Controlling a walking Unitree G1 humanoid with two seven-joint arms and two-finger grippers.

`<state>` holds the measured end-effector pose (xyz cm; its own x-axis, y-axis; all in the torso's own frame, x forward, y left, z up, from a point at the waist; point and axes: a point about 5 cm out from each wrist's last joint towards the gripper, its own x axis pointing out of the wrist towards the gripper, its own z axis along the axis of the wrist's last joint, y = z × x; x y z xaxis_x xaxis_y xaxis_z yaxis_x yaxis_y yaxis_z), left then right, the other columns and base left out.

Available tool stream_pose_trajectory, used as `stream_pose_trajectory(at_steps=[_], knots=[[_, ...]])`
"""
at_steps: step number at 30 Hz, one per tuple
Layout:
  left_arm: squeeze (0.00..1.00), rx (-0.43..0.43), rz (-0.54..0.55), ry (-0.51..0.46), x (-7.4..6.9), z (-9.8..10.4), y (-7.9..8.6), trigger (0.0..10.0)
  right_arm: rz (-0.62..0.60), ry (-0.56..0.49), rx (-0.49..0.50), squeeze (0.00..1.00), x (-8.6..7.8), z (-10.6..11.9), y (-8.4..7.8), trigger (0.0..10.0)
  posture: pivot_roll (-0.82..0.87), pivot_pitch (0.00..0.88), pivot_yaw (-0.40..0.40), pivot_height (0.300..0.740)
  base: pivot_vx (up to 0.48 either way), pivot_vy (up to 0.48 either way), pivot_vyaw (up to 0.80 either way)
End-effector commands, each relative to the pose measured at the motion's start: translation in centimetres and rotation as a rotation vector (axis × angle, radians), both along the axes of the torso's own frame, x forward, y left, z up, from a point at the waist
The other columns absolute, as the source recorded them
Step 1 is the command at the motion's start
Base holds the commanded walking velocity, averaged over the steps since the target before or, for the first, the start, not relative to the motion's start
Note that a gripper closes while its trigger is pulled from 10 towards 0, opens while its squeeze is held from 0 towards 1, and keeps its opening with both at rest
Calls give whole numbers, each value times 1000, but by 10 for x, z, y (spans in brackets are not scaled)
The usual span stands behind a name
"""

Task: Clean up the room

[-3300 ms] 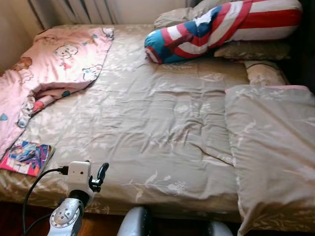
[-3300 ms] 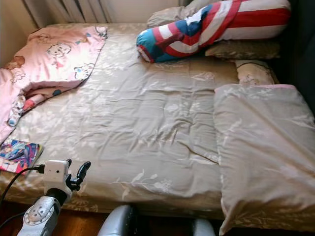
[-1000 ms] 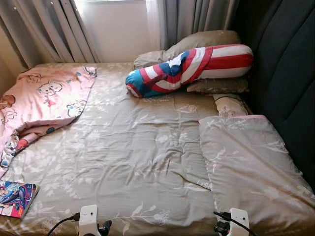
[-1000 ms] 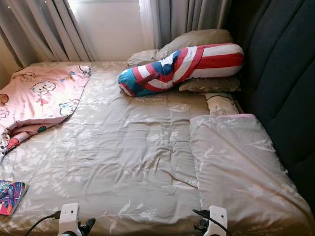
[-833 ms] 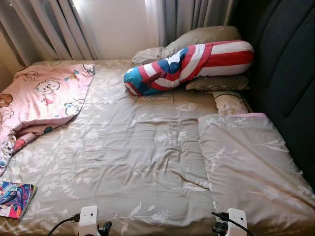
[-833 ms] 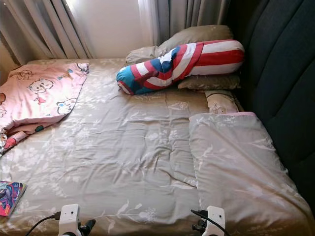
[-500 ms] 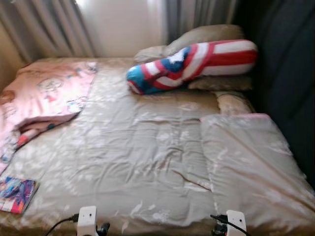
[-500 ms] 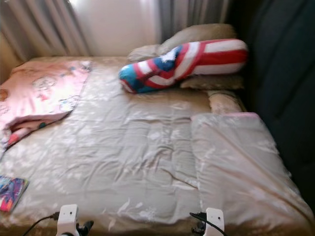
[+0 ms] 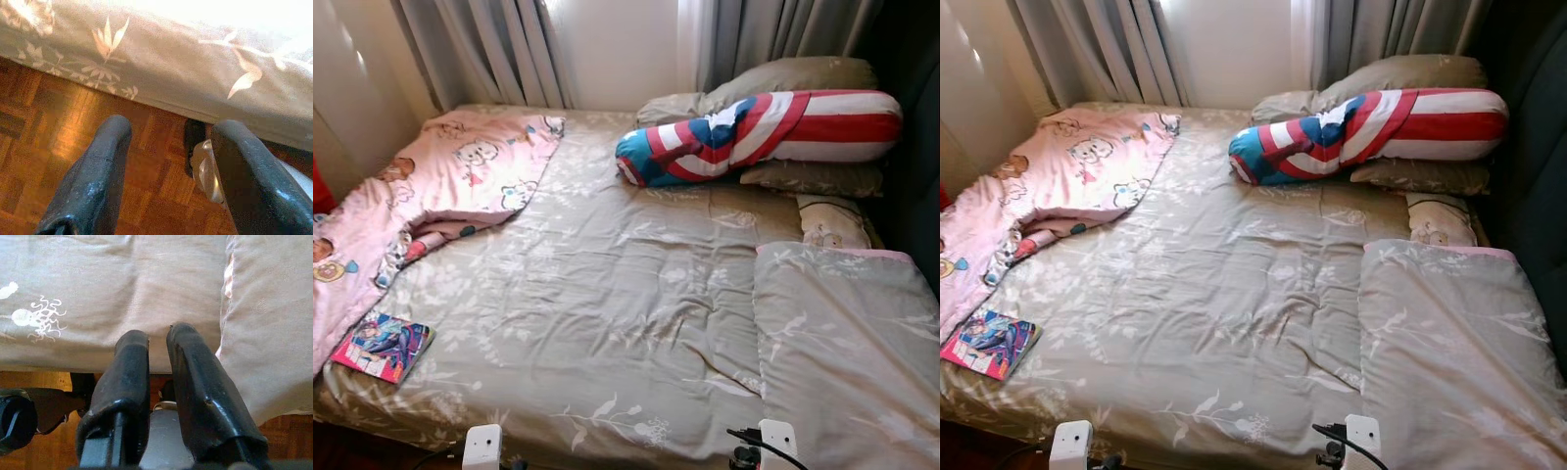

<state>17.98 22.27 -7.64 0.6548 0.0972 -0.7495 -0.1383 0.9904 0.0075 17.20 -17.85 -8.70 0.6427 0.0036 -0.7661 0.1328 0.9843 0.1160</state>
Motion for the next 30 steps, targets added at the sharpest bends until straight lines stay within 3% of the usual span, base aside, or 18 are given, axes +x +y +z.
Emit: stream_pose_trajectory(at_steps=[1,30], knots=[[0,13,10,19,-5,-1,5,10000,-1,11,7,0,-1,-1,2,10000,10,40,47,740,0,296,0],[0,16,16,14,-4,-1,6,10000,7,20,3,0,-2,-2,4,10000,17,70,51,740,0,322,0]])
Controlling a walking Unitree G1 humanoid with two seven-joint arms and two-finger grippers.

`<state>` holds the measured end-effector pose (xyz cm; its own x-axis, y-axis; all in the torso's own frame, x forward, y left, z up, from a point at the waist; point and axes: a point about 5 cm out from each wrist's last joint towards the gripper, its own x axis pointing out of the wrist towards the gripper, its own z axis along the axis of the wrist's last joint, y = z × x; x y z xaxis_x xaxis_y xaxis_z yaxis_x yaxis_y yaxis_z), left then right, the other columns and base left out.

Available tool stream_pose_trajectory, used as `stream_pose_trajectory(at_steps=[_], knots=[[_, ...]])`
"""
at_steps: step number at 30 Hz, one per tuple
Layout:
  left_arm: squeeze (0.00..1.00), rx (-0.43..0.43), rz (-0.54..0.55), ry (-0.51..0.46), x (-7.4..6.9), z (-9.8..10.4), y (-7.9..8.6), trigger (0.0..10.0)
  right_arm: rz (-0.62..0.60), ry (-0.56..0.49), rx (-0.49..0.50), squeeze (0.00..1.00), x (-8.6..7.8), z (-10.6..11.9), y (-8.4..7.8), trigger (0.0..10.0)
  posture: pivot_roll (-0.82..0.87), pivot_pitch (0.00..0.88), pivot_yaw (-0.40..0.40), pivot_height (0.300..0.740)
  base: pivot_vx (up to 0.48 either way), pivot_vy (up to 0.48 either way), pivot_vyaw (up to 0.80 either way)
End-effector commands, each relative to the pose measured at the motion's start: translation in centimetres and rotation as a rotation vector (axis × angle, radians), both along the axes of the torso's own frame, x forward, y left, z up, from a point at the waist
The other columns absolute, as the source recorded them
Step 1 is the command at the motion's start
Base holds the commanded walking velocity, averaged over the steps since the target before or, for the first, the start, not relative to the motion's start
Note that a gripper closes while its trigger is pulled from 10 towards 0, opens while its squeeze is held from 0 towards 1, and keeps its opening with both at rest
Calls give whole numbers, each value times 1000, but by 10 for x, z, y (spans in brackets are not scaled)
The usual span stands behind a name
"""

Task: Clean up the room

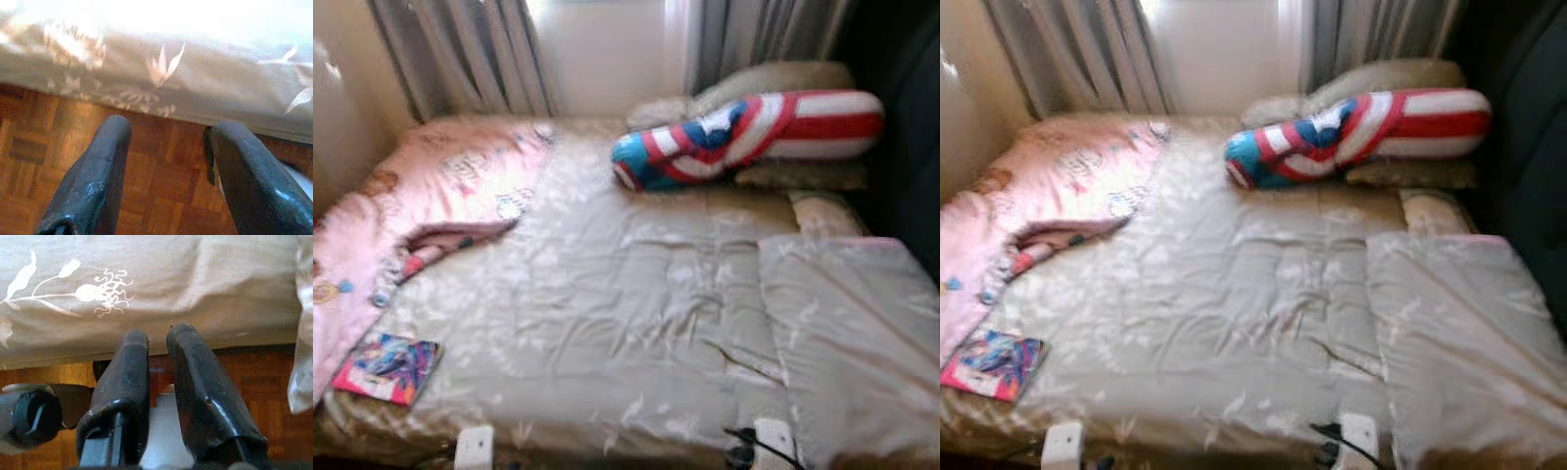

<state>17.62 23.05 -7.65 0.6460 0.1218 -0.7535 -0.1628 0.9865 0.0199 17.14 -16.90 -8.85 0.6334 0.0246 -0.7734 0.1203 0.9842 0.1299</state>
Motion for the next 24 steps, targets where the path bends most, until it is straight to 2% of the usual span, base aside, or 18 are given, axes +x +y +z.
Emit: stream_pose_trajectory(at_steps=[1,14,21,24], knots=[[0,4,-9,6,0,-1,-2,10000,-7,8,-13,0,-1,0,-5,10000,17,70,51,740,0,337,0],[0,1,-7,1,1,0,-2,10000,12,0,-22,0,0,0,-4,10000,21,71,49,740,0,335,0],[0,2,-5,-4,2,0,-2,10000,19,-5,-12,0,1,1,-3,10000,22,66,51,740,0,335,710],[0,3,-7,-6,3,1,-1,10000,2,-2,-6,0,1,1,-3,10000,21,62,52,740,0,336,0]])
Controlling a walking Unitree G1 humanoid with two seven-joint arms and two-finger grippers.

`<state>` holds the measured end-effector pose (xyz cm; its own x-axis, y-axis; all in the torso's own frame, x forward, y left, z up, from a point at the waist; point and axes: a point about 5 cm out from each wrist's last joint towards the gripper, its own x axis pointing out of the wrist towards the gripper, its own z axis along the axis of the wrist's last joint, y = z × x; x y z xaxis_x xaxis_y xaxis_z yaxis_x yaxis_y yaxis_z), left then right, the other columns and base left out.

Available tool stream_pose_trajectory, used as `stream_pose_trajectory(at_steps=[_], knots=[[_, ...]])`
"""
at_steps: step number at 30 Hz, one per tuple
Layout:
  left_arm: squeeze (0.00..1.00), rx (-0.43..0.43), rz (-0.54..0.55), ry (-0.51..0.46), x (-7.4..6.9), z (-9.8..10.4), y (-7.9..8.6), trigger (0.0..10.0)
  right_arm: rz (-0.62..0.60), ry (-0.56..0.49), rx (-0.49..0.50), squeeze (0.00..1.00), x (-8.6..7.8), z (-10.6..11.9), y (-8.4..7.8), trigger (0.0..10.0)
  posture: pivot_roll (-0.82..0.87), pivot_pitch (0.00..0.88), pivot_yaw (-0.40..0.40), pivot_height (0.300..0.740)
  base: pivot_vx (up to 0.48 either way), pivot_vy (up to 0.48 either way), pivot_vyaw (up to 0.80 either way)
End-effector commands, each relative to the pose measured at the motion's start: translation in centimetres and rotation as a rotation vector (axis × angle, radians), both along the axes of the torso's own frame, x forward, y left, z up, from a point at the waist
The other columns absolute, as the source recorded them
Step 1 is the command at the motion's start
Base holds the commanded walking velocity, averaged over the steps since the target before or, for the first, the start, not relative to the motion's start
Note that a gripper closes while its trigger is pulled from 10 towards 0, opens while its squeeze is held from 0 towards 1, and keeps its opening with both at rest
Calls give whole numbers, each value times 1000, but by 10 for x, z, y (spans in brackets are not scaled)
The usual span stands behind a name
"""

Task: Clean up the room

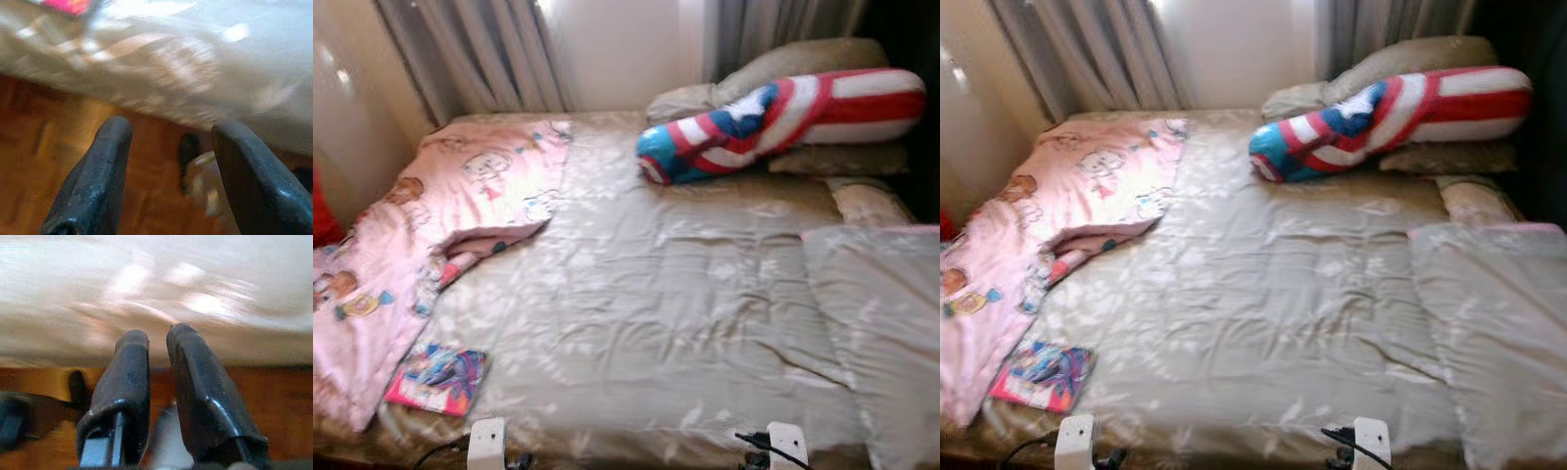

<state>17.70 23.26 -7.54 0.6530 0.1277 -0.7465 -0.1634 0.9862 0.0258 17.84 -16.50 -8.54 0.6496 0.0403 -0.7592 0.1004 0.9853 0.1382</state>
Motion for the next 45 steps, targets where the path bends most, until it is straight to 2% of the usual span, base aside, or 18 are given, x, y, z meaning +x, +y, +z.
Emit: stream_pose_trajectory(at_steps=[1,38,45], knots=[[0,-4,-8,2,2,0,-3,10000,-16,20,-12,0,-6,-2,-7,10000,21,62,52,740,0,337,0],[0,-10,3,-42,13,5,-8,10000,10,12,-29,0,-2,-1,-9,10000,21,57,35,740,0,340,0],[0,-10,0,-52,16,6,-9,10000,-15,3,-18,0,-1,0,-8,10000,21,55,35,740,0,357,436]])
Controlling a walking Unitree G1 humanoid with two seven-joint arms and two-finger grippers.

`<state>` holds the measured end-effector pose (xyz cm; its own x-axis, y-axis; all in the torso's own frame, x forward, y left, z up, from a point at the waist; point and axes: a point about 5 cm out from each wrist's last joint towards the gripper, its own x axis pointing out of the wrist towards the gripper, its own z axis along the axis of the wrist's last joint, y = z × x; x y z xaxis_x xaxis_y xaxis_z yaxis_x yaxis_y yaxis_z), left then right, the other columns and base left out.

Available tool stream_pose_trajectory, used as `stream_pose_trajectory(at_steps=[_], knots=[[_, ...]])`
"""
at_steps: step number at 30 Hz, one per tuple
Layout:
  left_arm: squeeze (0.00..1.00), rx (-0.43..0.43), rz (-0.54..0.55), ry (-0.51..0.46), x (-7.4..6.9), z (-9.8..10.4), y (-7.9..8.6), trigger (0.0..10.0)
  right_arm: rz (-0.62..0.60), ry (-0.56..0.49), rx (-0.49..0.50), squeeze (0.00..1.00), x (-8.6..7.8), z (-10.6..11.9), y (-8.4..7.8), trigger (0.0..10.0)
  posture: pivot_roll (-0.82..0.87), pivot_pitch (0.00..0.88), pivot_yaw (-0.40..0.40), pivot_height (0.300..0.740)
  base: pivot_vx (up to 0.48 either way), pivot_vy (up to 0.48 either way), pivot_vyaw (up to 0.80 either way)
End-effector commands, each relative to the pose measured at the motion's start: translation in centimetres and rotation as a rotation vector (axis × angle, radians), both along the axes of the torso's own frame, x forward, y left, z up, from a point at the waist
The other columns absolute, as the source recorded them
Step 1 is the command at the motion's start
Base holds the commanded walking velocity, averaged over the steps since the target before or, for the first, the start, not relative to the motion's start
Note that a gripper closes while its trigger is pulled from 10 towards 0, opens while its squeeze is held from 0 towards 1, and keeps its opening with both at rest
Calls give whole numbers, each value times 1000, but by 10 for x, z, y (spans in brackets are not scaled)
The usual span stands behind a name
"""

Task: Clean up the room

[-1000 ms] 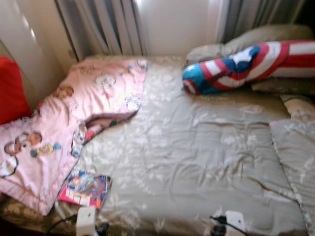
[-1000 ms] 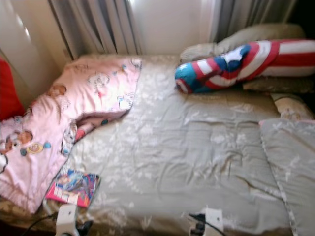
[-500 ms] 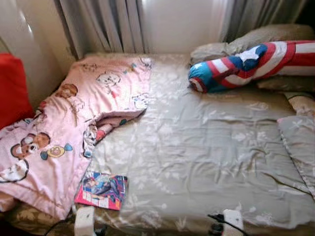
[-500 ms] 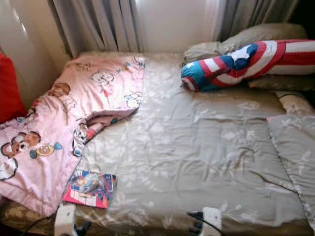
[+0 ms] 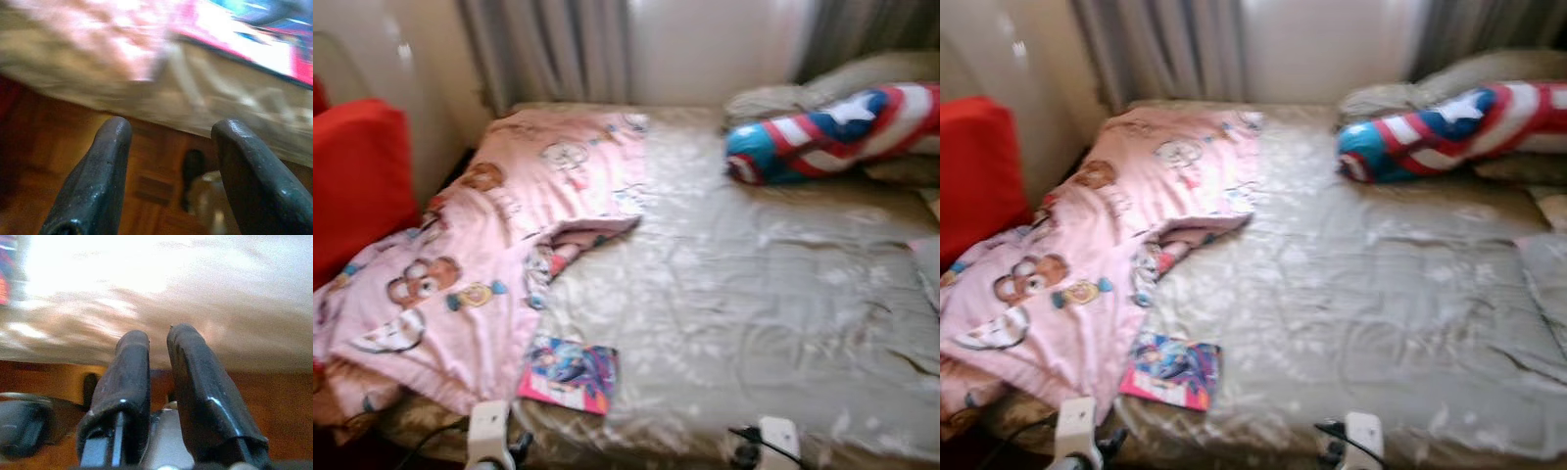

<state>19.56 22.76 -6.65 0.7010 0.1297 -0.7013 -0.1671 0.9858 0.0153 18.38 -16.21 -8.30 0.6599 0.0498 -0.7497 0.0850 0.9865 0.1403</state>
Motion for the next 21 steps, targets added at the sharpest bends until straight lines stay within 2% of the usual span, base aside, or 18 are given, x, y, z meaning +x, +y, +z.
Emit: stream_pose_trajectory(at_steps=[1,21], knots=[[0,-11,-2,15,-3,-3,-5,10000,-27,19,-20,0,-7,-2,-11,10000,21,55,35,740,0,356,0],[0,-9,-6,3,-1,-2,-5,10000,-19,28,-20,0,-8,-3,-11,10000,23,41,35,740,0,359,0]])
